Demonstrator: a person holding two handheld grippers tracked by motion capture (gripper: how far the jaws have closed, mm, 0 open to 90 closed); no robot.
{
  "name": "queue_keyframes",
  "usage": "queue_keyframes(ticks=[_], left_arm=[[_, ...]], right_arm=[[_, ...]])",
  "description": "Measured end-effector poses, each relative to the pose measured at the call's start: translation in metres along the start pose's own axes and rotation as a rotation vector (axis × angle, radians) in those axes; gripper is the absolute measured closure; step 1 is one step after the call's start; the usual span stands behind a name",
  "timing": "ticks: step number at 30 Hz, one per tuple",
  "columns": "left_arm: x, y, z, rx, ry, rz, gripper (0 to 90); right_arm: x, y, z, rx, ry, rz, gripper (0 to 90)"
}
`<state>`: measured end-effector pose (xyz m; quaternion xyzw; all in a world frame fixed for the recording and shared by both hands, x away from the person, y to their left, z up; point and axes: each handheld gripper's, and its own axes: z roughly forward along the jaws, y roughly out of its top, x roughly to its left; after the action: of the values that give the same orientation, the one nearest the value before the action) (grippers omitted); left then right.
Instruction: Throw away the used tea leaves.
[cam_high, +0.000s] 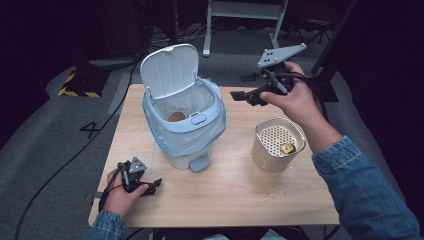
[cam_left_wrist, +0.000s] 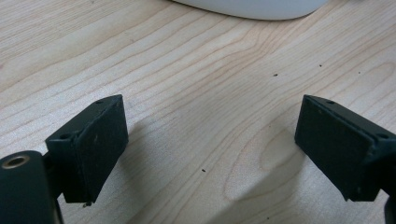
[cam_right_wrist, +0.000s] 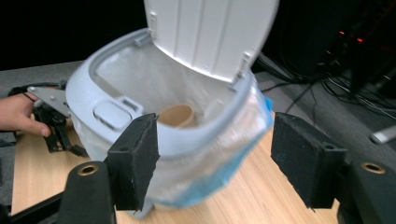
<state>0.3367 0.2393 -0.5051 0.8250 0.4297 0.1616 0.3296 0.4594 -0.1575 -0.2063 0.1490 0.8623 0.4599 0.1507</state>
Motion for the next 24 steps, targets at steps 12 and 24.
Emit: queue_keyframes(ticks=[12, 24], left_arm=[[0.0, 0.0, 0.0, 0.003, -0.004, 0.002, 9.6], [0.0, 0.0, 0.0, 0.002, -0.003, 0.003, 9.6]], right_arm=[[-0.008, -0.038, -0.065, 0.012, -0.105, 0.063, 31.5], [-0.013, -0.091, -0.106, 0.018, -0.147, 0.14, 30.3]])
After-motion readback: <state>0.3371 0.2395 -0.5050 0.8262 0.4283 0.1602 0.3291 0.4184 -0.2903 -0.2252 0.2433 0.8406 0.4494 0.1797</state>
